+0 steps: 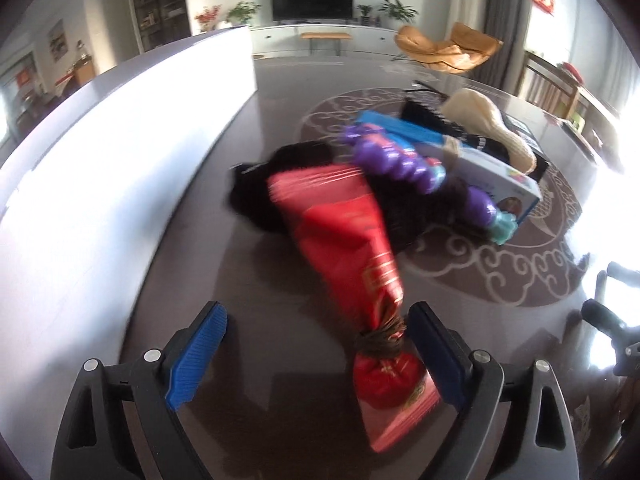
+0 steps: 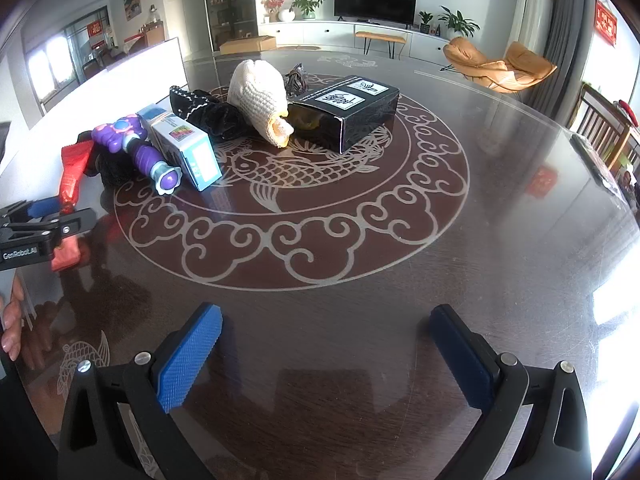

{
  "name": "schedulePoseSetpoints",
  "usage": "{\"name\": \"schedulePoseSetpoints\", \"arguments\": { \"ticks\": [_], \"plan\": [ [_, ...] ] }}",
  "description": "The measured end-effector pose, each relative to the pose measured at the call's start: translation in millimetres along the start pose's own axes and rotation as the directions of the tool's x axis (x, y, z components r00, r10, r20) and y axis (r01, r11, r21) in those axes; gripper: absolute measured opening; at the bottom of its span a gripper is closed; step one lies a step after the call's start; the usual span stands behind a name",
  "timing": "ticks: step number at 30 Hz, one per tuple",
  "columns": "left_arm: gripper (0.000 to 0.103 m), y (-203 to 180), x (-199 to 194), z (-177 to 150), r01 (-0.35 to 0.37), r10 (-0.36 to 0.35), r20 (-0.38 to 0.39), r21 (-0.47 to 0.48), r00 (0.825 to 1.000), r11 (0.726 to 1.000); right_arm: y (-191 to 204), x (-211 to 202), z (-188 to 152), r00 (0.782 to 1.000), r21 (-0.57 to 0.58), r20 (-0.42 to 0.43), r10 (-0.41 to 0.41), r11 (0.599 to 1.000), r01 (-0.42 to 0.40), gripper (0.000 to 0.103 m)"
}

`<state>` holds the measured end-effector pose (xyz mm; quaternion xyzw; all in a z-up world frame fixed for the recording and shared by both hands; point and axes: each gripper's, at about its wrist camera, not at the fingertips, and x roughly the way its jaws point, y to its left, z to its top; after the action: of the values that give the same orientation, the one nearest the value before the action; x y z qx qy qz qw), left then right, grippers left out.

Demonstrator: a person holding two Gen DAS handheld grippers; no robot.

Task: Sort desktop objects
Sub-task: 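Grasp the red candy-wrapped packet with the left tool, then grasp the purple toy with the right tool while the left tool holds the red packet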

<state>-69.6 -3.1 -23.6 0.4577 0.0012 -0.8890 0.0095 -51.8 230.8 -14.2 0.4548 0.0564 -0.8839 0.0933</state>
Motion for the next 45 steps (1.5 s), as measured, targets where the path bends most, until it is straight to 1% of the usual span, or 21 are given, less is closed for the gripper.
{"name": "schedulePoseSetpoints", "arguments": {
  "ticks": [5,7,8,9,11,12,13,14,15,17,20,23,24,25,29,36,39,41,42,44,45],
  "plan": [
    [0.097,20,0,-5,-0.048,0.048,-0.005,-0.086,0.999,0.995,6,-2,2,1.000,-0.017,-0.004,-0.003,1.000,0.003,0.103],
    [0.098,20,2,-5,-0.052,0.052,-0.005,-0.083,0.999,0.995,29,-4,12,0.998,-0.126,-0.002,0.058,0.990,-0.058,0.094],
    [0.099,19,2,-6,-0.052,0.052,-0.005,-0.082,0.999,0.995,42,-9,16,0.998,-0.185,0.025,0.059,0.981,-0.054,0.093],
    [0.099,20,2,-6,-0.048,0.048,-0.006,-0.081,0.999,0.995,59,-13,21,0.996,-0.260,0.057,0.063,0.965,-0.047,0.092],
    [0.100,20,2,-7,-0.048,0.047,-0.007,-0.079,0.999,0.996,106,-20,34,0.987,-0.463,0.126,0.100,0.886,-0.031,0.090],
    [0.100,20,1,-8,-0.047,0.047,-0.007,-0.079,0.999,0.996,121,-20,38,0.984,-0.517,0.143,0.111,0.856,-0.022,0.085],
    [0.100,21,0,-9,-0.046,0.046,-0.007,-0.078,0.999,0.996,142,-14,46,0.979,-0.591,0.156,0.128,0.807,-0.011,0.074],
    [0.100,21,-1,-11,-0.045,0.044,-0.006,-0.078,0.999,0.996,151,-8,50,0.980,-0.619,0.150,0.133,0.785,-0.012,0.069],
    [0.100,22,-1,-12,-0.045,0.044,-0.006,-0.078,0.999,0.996,165,6,61,0.984,-0.653,0.125,0.130,0.757,-0.017,0.059],
    [0.100,25,-1,-12,-0.041,0.041,-0.003,-0.092,0.999,0.995,176,26,77,0.988,-0.678,0.107,0.110,0.735,-0.009,0.057],
    [0.100,29,-4,-14,-0.029,0.029,0.001,-0.097,1.000,0.995,175,45,99,0.990,-0.673,0.067,0.124,0.738,-0.047,0.049],
    [0.100,25,-3,-13,-0.012,0.012,0.002,-0.075,1.000,0.997,166,55,115,0.992,-0.643,0.029,0.124,0.762,-0.077,0.034],
    [0.100,24,-4,-13,-0.006,0.006,0.003,-0.067,1.000,0.998,165,55,117,0.992,-0.627,0.015,0.126,0.774,-0.089,0.023],
    [0.100,23,-4,-13,0.000,0.000,0.003,-0.057,1.000,0.998,158,57,121,0.989,-0.591,-0.017,0.147,0.796,-0.129,0.023],
    [0.100,21,-7,-14,0.031,-0.031,0.008,-0.028,0.999,0.999,132,55,119,0.975,-0.497,-0.055,0.216,0.841,-0.214,0.023],
    [0.088,-4,-11,-12,0.083,-0.085,0.012,0.101,0.996,0.991,65,24,78,0.946,-0.253,-0.081,0.314,0.912,-0.324,0.024],
    [0.088,-28,-15,-14,0.162,-0.165,-0.001,0.197,0.986,0.967,30,-3,41,0.943,-0.157,-0.071,0.326,0.930,-0.334,0.024],
    [0.088,-45,-21,-19,0.224,-0.228,-0.016,0.271,0.974,0.936,4,-20,21,0.948,-0.089,-0.064,0.311,0.944,-0.316,0.025],
    [0.088,-54,-24,-21,0.237,-0.242,-0.023,0.307,0.970,0.922,-2,-27,13,0.955,-0.072,-0.058,0.291,0.953,-0.295,0.030],
    [0.092,-60,-26,-22,0.229,-0.235,-0.022,0.329,0.972,0.916,-15,-37,3,0.967,-0.065,-0.046,0.251,0.965,-0.254,0.063],
    [0.095,-57,-24,-20,0.229,-0.232,-0.030,0.313,0.972,0.922,-18,-38,2,0.972,-0.072,-0.044,0.229,0.970,-0.232,0.089]
  ]
}}
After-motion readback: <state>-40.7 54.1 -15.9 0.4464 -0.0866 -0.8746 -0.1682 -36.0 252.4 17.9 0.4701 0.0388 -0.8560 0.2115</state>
